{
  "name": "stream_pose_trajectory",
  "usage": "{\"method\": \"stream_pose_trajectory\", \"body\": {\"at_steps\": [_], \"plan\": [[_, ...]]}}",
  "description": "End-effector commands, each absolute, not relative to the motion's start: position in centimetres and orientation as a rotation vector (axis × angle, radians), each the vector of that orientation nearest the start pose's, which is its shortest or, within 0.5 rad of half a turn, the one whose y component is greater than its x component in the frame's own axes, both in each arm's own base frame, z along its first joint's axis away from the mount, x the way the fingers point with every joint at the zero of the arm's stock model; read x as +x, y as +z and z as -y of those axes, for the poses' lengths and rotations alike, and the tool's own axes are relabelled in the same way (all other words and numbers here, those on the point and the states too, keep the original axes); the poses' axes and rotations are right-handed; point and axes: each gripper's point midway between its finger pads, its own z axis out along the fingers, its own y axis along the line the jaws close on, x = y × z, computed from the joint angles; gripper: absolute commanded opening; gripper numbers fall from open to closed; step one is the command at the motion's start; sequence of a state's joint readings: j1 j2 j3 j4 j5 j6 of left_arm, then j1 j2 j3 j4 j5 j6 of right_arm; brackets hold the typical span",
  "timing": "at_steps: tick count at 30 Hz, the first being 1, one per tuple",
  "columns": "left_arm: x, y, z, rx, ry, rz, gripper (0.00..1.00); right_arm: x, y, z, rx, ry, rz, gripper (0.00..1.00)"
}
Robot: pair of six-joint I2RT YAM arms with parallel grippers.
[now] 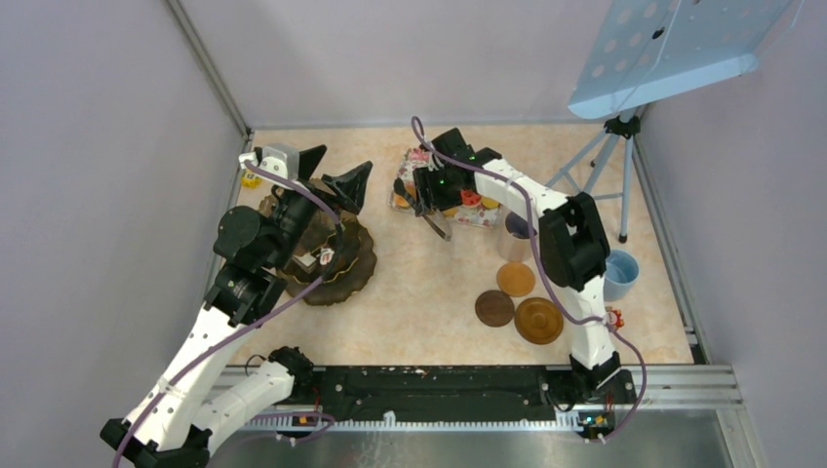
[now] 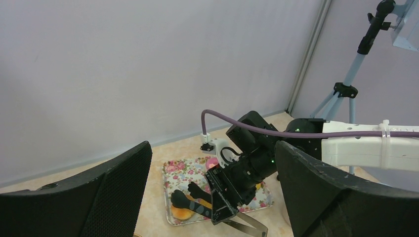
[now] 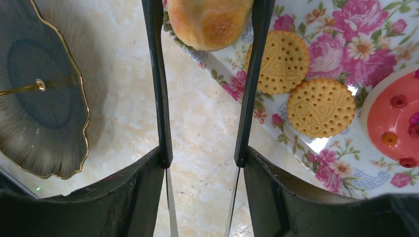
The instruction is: Serve the afternoon tea
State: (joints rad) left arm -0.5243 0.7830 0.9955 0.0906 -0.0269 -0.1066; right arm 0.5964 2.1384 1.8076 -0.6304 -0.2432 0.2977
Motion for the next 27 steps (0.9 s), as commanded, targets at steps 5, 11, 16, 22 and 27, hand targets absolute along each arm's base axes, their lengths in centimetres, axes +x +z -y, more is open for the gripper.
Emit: {"method": "stream_pose_trajectory", "body": {"at_steps": [5, 11, 16, 22, 27], "plan": [[26.6, 45.5, 15.3, 0.228, -0.532, -1.221, 0.99, 40.7, 9.9, -34.5, -0.548, 0.556, -2.535, 0.58], [26.6, 45.6, 15.2, 0.228, -0.532, -1.219, 0.99, 40.5, 9.1, -34.6, -0.553, 0.53, -2.553, 0.58], [26.5, 45.7, 15.2, 0.228, -0.533, -1.217, 0.99, 40.5, 8.6, -34.7, -0.562, 0.52, -2.566, 0.58], [26.5, 45.7, 15.2, 0.227, -0.533, -1.216, 0.99, 40.1, 8.2, -35.4, -0.575, 0.531, -2.563, 0.58], [26.5, 45.7, 15.1, 0.226, -0.533, -1.215, 0.99, 39.8, 7.8, -36.1, -0.545, 0.497, -2.509, 0.6]]}}
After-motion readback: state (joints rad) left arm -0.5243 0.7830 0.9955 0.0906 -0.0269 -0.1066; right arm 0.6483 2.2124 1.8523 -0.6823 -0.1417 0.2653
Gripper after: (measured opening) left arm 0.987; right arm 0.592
